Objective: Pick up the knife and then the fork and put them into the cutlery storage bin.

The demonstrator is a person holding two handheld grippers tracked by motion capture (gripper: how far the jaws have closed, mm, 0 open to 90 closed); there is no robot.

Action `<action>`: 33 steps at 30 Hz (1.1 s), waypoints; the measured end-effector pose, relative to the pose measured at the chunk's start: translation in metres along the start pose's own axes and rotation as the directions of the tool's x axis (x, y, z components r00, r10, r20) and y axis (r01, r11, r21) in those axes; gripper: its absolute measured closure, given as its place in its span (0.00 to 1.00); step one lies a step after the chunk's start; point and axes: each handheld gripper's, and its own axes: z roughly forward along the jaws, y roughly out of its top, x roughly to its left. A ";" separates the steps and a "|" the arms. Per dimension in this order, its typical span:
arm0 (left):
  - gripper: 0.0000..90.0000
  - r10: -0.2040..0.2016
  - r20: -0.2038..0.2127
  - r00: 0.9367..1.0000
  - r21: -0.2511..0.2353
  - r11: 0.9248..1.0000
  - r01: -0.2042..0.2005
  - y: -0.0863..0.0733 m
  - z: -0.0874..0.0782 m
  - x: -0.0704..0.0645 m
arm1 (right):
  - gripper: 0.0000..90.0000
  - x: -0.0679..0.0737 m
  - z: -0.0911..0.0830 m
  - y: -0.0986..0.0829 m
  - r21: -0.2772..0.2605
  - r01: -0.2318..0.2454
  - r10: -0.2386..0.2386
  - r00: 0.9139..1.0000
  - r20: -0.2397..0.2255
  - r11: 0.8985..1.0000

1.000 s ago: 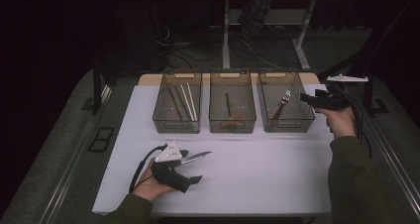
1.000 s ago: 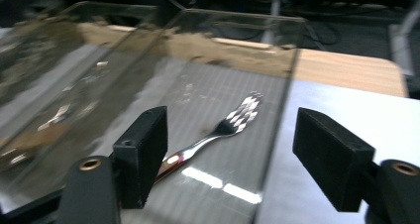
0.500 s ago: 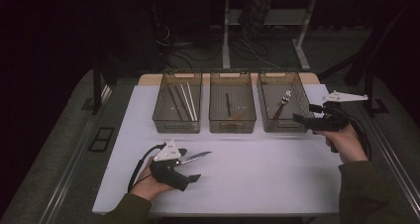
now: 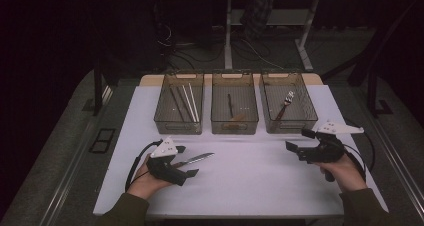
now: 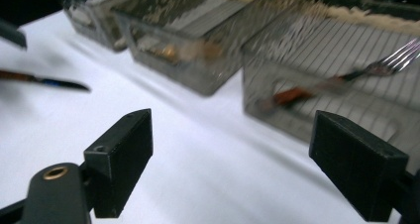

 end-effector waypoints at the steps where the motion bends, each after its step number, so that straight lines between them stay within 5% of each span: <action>1: 0.11 -0.001 -0.002 1.000 -0.001 1.000 0.001 0.000 -0.001 0.001 | 0.18 0.003 0.001 -0.005 0.005 0.002 -0.002 1.000 -0.002 1.000; 12: 0.29 0.015 -0.009 1.000 0.026 1.000 -0.014 0.000 -0.006 0.011 | 0.18 0.022 0.002 -0.042 0.045 0.010 -0.009 1.000 -0.021 0.999; 15: 0.42 0.017 0.005 1.000 0.045 0.999 -0.017 -0.002 -0.008 0.016 | 0.18 0.027 0.001 -0.049 0.069 0.019 -0.016 0.999 -0.039 0.997; 23: 0.64 0.009 0.005 1.000 0.130 0.991 -0.010 -0.014 -0.014 0.036 | 0.18 0.030 0.004 -0.051 0.083 0.038 -0.034 0.998 -0.047 0.996; 33: 0.76 0.020 0.040 0.999 0.200 0.979 -0.027 -0.017 -0.001 0.036 | 0.18 0.030 0.005 -0.051 0.092 0.047 -0.042 0.998 -0.050 0.995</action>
